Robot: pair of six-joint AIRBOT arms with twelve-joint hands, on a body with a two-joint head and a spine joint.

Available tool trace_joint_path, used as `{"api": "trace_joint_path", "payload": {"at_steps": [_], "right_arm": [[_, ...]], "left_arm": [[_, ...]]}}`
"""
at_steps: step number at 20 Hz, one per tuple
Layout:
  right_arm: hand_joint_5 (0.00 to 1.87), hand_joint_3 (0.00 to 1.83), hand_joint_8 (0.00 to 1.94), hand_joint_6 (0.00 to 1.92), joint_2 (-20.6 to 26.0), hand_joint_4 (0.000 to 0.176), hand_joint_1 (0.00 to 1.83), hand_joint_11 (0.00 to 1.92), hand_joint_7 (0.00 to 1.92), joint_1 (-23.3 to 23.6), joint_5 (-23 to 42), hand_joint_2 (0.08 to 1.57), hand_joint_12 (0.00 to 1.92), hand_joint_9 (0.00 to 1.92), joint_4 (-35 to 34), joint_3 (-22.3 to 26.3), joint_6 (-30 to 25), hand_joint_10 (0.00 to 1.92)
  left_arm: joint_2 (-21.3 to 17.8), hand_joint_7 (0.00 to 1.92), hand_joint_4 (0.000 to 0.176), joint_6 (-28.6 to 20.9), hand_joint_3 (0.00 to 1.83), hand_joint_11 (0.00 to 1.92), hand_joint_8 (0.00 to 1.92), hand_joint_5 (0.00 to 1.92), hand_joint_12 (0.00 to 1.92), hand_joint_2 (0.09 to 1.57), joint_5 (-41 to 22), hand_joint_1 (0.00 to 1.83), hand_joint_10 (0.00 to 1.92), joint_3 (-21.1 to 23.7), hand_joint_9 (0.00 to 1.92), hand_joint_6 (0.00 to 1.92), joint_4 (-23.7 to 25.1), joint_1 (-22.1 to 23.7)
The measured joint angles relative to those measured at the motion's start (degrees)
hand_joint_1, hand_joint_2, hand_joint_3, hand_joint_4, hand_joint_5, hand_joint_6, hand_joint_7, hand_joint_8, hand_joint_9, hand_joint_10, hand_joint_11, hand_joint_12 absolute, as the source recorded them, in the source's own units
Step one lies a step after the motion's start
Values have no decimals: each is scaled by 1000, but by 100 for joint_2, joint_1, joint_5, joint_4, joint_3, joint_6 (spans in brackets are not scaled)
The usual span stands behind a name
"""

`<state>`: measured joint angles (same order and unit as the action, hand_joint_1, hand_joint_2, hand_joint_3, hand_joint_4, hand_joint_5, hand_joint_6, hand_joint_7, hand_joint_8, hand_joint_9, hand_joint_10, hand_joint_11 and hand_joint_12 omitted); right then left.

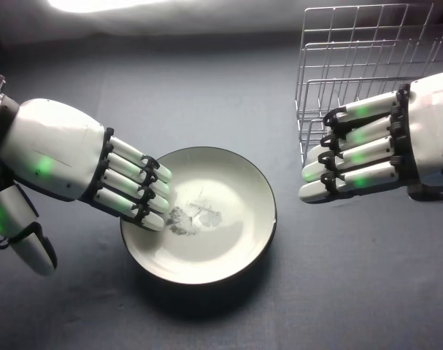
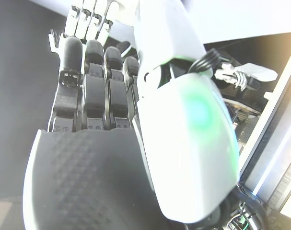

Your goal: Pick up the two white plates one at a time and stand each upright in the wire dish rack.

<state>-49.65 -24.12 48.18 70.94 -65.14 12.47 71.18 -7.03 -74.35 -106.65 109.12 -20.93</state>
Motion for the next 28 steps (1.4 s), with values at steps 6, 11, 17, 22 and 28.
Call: {"api": "trace_joint_path", "payload": {"at_steps": [6, 11, 17, 22, 28], "right_arm": [[219, 11, 0, 5, 46, 0, 1432, 6, 264, 0, -4, 1074, 1190, 332, 2, 61, -2, 2], [199, 0, 8, 6, 63, 0, 1411, 0, 248, 33, 37, 1067, 1187, 317, 11, 90, 0, 7], [201, 0, 0, 2, 66, 0, 1438, 0, 243, 37, 46, 1064, 1195, 318, 0, 90, 0, 3], [213, 0, 6, 10, 70, 0, 1461, 0, 265, 37, 46, 1063, 1165, 317, 0, 90, 0, 1], [208, 3, 1, 4, 79, 0, 1446, 0, 247, 37, 70, 1074, 1167, 310, 2, 90, 0, 1]], "left_arm": [[-15, 0, 0, -37, 0, 0, 0, 0, 0, 1102, -52, 0, 0, 0, 0, 0, 236, -17], [4, 0, 0, -35, 2, 0, 0, 0, 0, 1109, -70, 0, 0, 0, 0, 0, 195, -149], [39, 0, 0, -20, 0, 0, 0, 0, 0, 1099, -57, 0, 0, -7, 0, 0, 162, -219], [101, 0, 0, -13, 0, 0, 0, 0, 0, 1102, 68, 0, 0, -13, 0, 0, -164, -492], [232, 0, 0, -13, 0, 0, 0, 0, 0, 1103, 380, 0, 0, 269, 0, 0, -629, -726]]}}
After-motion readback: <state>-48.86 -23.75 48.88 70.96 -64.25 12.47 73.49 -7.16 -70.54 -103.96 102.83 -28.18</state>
